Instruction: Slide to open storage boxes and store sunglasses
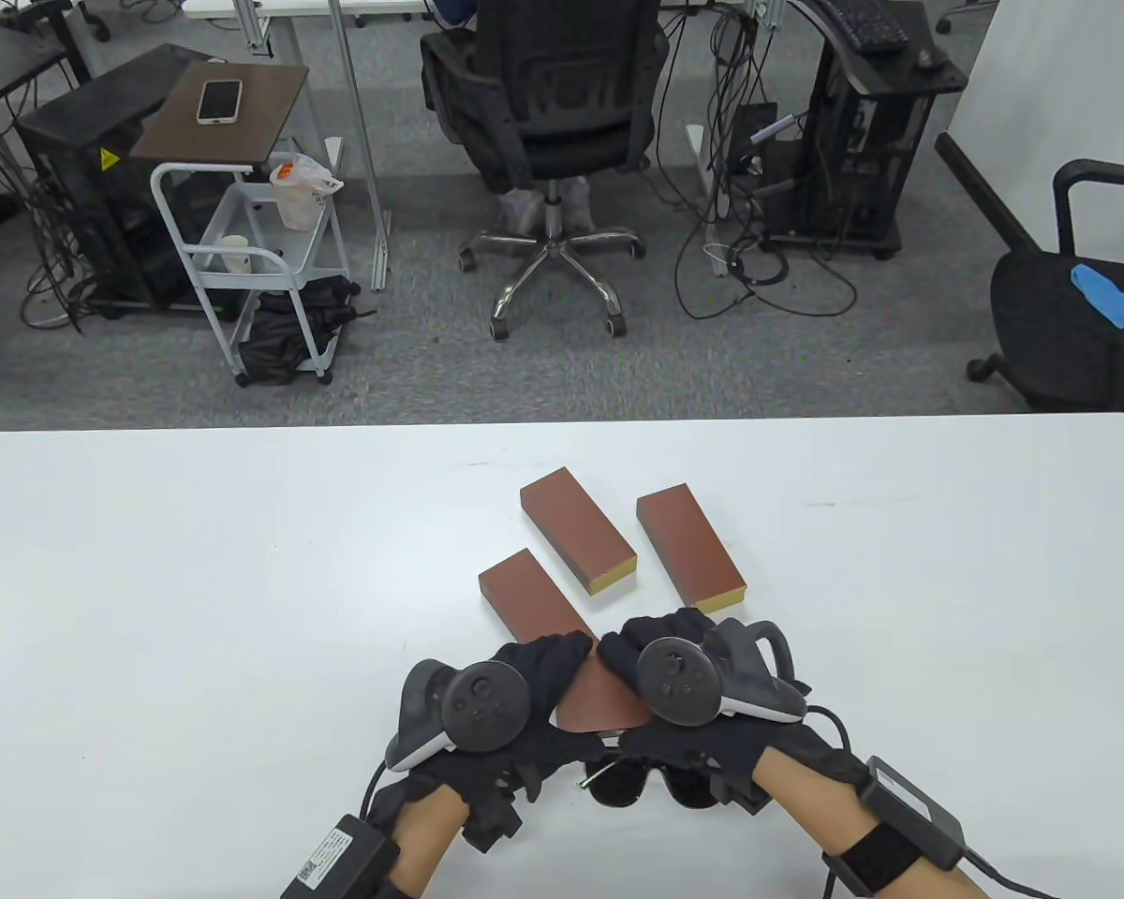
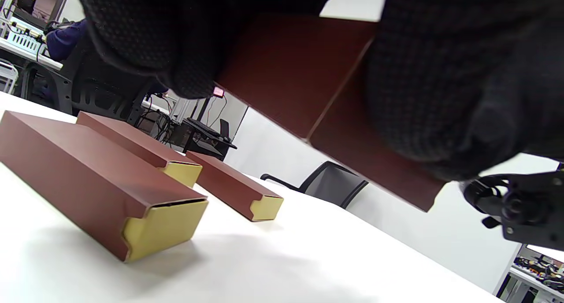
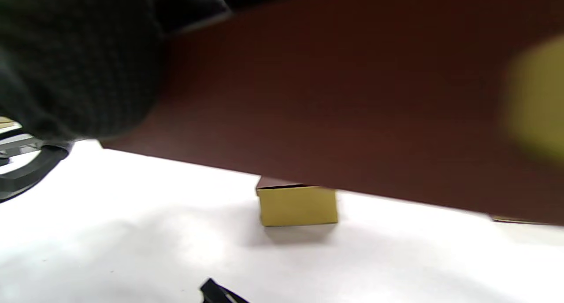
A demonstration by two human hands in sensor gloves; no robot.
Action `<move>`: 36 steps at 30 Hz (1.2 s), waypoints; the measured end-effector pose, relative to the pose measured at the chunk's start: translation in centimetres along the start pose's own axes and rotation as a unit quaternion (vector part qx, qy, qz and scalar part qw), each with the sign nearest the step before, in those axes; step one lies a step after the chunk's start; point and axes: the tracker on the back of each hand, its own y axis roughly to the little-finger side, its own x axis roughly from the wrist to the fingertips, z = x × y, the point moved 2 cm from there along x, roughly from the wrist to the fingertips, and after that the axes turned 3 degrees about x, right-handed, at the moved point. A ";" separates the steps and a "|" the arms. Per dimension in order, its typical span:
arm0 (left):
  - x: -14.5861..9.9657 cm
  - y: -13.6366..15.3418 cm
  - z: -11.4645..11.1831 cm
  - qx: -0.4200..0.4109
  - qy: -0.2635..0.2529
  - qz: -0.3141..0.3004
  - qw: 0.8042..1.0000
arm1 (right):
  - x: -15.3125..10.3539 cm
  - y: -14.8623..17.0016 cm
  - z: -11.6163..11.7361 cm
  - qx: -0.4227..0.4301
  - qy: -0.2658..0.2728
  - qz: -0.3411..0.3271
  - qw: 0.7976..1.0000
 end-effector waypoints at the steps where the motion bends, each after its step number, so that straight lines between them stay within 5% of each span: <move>1: 0.0 0.3 0.0 -0.003 0.001 0.002 1.000 | -0.3 0.6 0.0 0.000 -0.001 0.008 1.000; 12: 0.0 1.4 -0.5 -0.036 0.016 -0.009 0.999 | -3.5 7.2 1.3 0.116 0.002 0.017 0.993; 36: -0.7 3.5 -0.3 -0.029 0.022 0.014 0.999 | -5.1 12.0 2.0 0.258 0.024 0.043 0.965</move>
